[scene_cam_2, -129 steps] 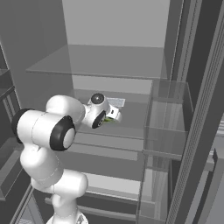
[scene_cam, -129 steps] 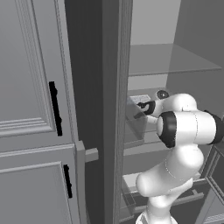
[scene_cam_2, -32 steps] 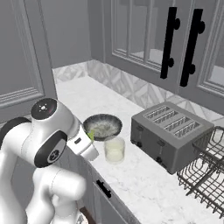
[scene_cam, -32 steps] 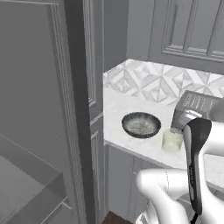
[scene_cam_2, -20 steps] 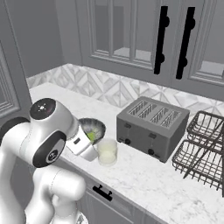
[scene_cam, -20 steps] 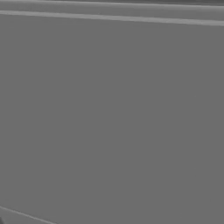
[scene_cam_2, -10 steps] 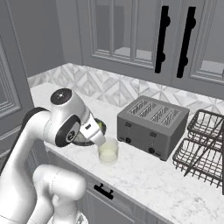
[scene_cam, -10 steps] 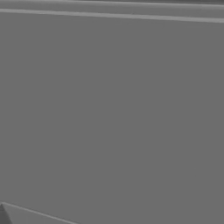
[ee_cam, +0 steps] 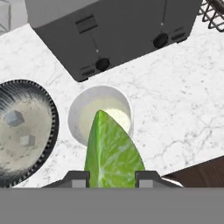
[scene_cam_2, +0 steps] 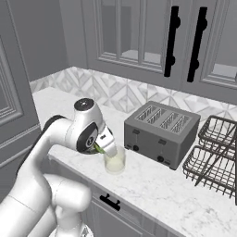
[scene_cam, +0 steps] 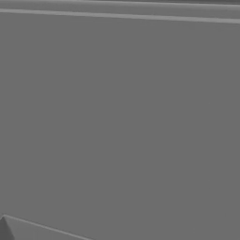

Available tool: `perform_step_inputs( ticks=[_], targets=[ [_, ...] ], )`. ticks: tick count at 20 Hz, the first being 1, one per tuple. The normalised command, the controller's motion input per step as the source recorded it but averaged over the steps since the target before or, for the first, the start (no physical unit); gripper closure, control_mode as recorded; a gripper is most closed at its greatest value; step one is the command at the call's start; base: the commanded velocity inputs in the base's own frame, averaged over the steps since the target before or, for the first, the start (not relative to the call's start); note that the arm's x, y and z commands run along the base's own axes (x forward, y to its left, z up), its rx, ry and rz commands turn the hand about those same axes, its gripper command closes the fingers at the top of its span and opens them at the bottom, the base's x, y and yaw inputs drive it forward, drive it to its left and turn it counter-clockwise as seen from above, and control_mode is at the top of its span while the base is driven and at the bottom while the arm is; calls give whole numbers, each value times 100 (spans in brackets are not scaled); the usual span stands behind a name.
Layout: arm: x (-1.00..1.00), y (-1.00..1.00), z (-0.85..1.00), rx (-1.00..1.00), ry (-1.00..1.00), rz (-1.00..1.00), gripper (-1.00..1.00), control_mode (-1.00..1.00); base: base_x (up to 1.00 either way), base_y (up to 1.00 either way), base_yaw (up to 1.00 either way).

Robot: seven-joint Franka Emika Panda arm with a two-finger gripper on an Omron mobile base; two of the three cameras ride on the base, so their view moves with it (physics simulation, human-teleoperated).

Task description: Grab a lemon wedge from the fridge and one ice cube from the ice bowl, and put them in the glass of lemonade.

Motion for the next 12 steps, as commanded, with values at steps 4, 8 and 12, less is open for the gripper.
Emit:
perform_step_inputs(
  ticks=[4,8,12],
  targets=[
    [30,-13,-45,1,0,0,100,-100,0,0,0],
    [44,-12,-35,0,0,0,100,-100,0,0,0],
    [44,-10,-38,0,0,0,100,-100,0,0,0]
  ],
)
